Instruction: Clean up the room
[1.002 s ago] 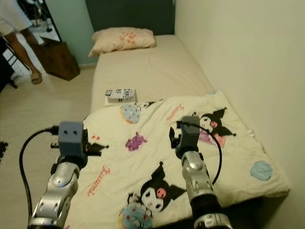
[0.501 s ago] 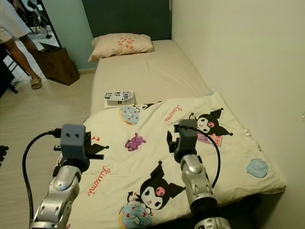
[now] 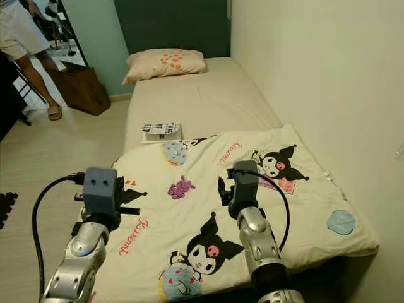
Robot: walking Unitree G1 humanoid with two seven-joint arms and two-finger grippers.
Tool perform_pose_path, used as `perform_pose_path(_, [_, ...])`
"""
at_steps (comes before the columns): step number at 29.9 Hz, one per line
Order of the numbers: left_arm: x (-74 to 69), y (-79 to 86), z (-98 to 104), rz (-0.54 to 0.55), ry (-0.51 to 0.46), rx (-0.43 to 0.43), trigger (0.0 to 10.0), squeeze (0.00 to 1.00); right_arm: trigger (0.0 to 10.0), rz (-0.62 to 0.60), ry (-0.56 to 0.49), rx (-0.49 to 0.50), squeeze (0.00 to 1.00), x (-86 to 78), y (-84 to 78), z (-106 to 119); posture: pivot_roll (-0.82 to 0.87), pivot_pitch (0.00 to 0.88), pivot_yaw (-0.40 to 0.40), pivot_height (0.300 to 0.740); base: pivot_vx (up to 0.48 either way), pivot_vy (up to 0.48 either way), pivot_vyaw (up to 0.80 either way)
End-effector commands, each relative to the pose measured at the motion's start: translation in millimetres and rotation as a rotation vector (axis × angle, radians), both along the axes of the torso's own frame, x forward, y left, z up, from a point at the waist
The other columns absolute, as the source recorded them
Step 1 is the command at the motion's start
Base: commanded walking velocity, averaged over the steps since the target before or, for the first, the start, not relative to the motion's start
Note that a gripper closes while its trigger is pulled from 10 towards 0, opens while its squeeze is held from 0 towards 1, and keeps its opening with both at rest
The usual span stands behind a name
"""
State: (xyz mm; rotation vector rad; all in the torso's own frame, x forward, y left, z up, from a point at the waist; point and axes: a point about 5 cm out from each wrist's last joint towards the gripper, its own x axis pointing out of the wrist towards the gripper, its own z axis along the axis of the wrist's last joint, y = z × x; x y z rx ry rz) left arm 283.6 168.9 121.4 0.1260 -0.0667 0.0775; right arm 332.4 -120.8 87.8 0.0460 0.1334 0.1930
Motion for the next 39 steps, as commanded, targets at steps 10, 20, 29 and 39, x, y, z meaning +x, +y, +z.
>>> perform_pose_path(10, [-4.6, 5.3, -2.3, -0.001, 0.006, 0.022, 10.0, 0.00, 10.0, 0.036, 0.013, 0.015, 0.00, -3.2, 8.5, -2.6, -0.02, 0.083, 0.001, 0.740, 0.000, 0.417, 0.00])
perform_pose_path(20, [-2.7, 8.8, -0.2, -0.008, 0.007, 0.039, 10.0, 0.00, 10.0, 0.040, 0.012, 0.058, 0.00, -3.7, 12.7, -1.6, -0.02, 0.081, 0.005, 0.740, 0.000, 0.462, 0.00])
perform_pose_path(29, [-1.2, 10.6, 0.1, -0.015, 0.010, 0.051, 10.0, 0.00, 10.0, 0.037, 0.017, 0.072, 0.00, -5.6, 12.3, -3.0, -0.02, 0.087, 0.010, 0.740, 0.000, 0.480, -0.41])
perform_pose_path(39, [0.4, 12.0, 0.3, -0.025, 0.015, 0.058, 10.0, 0.00, 10.0, 0.027, 0.020, 0.088, 0.00, -7.0, 12.0, -4.5, -0.01, 0.090, 0.022, 0.740, 0.000, 0.480, -0.76])
